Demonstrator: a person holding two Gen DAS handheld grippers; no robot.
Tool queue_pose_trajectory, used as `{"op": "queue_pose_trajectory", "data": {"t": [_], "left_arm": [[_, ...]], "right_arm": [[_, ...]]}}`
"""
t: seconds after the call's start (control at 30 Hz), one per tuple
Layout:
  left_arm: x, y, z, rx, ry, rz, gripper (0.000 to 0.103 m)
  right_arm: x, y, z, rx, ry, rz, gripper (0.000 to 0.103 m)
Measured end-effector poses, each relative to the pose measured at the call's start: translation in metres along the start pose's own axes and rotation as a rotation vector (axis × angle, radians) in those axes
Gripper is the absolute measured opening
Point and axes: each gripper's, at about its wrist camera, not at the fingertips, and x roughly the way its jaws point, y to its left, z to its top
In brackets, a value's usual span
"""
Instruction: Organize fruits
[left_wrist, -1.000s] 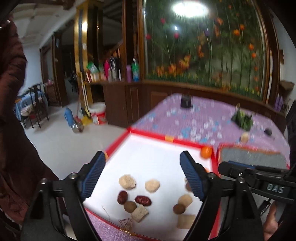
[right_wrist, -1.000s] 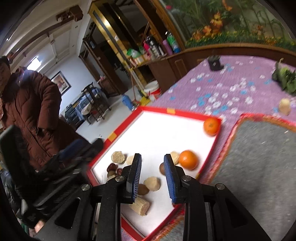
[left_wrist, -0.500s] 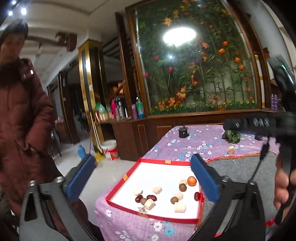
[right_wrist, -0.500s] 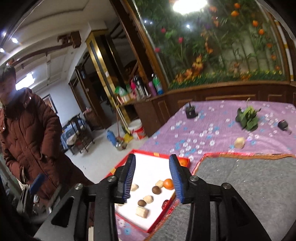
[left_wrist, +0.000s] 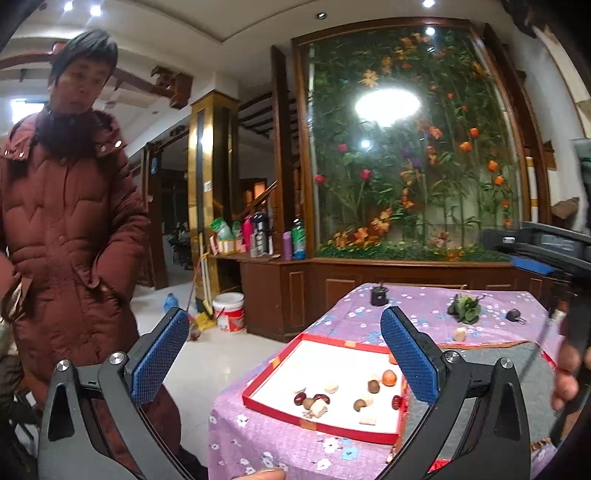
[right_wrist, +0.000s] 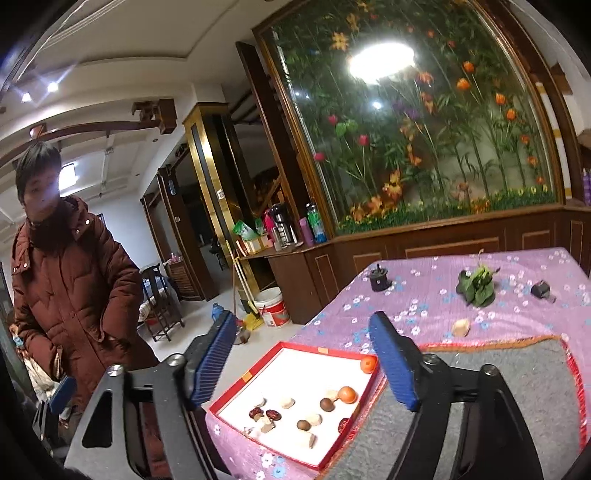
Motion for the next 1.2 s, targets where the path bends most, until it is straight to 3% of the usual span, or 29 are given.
{"op": "queue_pose_trajectory", "data": {"t": [0.23, 0.43, 0.67, 1.2], "left_arm": [[0.032, 0.004, -0.008, -0.038, 0.101, 0.078, 0.103], [0.052, -0.018, -0.016, -0.010, 0.160, 0.103, 0.103], [0.063, -0.056, -0.017, 0.080, 0.200, 0.070, 0.103], [0.053, -0.091, -0.008, 0.111, 0.200, -0.002, 0.103]], "right_arm": [[-0.005, -0.022, -0.025, -0.024, 0.040, 0.040, 0.087], [0.001, -0.040, -0.055, -0.083, 0.094, 0.028, 0.088], [0.003, -0.057, -0.064, -0.079, 0.097, 0.034, 0.088], [-0.011, -0.066, -0.073, -0.091, 0.063, 0.044, 0.088]]}}
